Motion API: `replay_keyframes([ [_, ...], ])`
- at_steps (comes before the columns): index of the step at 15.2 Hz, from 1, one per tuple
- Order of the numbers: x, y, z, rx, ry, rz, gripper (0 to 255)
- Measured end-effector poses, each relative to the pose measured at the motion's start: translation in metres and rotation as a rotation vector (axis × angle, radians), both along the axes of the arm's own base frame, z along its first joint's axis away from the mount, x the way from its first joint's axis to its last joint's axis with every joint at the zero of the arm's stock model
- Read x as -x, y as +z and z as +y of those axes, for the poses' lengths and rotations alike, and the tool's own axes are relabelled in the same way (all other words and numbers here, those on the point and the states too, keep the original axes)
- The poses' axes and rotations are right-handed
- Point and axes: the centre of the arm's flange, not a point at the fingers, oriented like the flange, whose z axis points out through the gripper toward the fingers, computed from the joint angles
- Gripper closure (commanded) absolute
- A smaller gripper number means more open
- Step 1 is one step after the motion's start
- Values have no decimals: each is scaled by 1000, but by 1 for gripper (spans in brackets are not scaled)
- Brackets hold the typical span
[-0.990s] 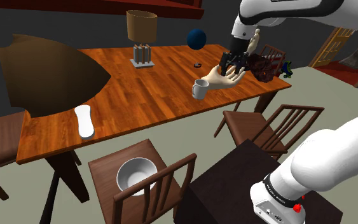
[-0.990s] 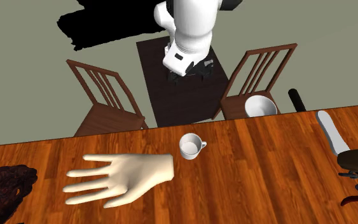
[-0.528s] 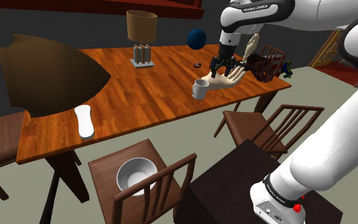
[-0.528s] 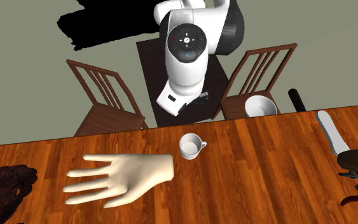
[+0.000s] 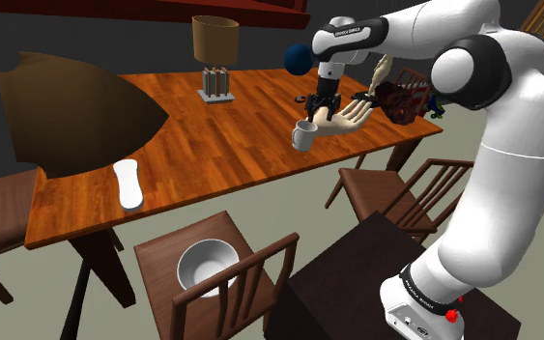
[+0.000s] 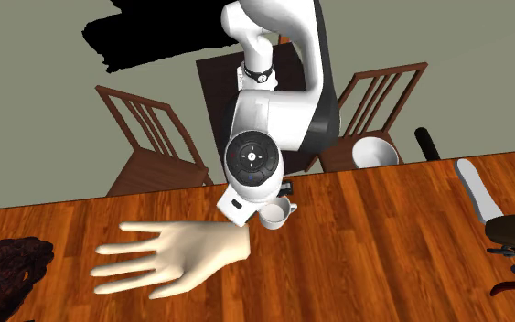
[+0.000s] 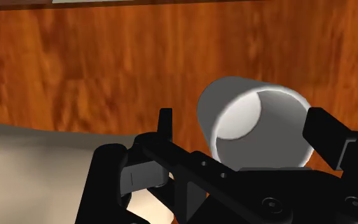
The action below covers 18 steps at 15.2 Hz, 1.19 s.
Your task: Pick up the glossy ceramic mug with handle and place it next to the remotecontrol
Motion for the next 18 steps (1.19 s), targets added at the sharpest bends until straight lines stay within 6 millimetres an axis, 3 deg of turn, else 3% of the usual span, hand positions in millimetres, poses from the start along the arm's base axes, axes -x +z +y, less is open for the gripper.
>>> replay_keyframes([
  [3,-23,-22,-13,-7,-12,13,0],
  [7,-23,-43,-12,-9,-13,15,0],
  [16,-21,-45,-11,-2,-14,-11,0],
  [17,-22,-45,-12,-5,-14,-5,255],
  [18,-23,-44,-13,-4,-16,-4,255],
])
